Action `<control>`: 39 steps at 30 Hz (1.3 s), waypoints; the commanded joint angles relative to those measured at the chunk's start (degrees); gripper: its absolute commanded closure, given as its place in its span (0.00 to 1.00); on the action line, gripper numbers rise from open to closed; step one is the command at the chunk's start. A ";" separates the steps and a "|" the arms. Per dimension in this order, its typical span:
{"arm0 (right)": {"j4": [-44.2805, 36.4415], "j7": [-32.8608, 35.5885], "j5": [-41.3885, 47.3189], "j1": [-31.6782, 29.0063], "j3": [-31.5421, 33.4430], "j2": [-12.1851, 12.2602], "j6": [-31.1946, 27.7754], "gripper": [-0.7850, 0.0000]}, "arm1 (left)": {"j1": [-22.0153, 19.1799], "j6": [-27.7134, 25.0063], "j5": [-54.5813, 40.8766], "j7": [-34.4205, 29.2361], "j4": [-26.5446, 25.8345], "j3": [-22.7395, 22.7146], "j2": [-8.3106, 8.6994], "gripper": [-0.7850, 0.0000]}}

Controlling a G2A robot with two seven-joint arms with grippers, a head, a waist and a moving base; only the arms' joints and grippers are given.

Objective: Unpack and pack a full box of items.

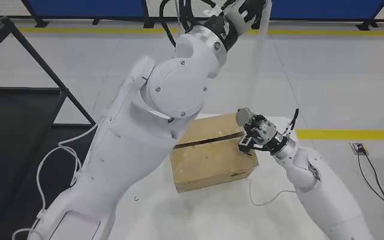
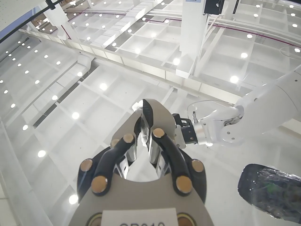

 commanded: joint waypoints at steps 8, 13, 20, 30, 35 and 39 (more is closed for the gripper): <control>0.57 -10.59 2.01 0.23 5.80 1.69 14.79 1.00 | 4.20 1.07 2.72 -3.70 -4.70 -4.97 1.05 1.00; 2.65 -26.99 10.41 4.51 6.77 3.34 20.46 1.00 | 9.38 2.22 5.61 -8.60 -10.81 -9.22 2.48 1.00; 1.64 -41.68 21.43 7.42 6.28 5.10 20.46 1.00 | 17.73 3.47 8.88 -13.89 -19.84 -15.74 4.34 1.00; 1.64 -41.68 21.43 7.42 6.28 5.10 20.46 1.00 | 21.71 3.72 10.06 -16.13 -23.43 -19.19 5.18 1.00; 1.10 -41.36 20.80 6.91 6.09 5.07 19.57 1.00 | 21.71 3.72 10.06 -16.13 -23.43 -19.19 5.18 1.00; -0.81 -43.51 20.78 6.93 4.68 5.15 18.30 1.00 | 22.28 3.36 9.97 -15.57 -23.50 -19.31 5.19 1.00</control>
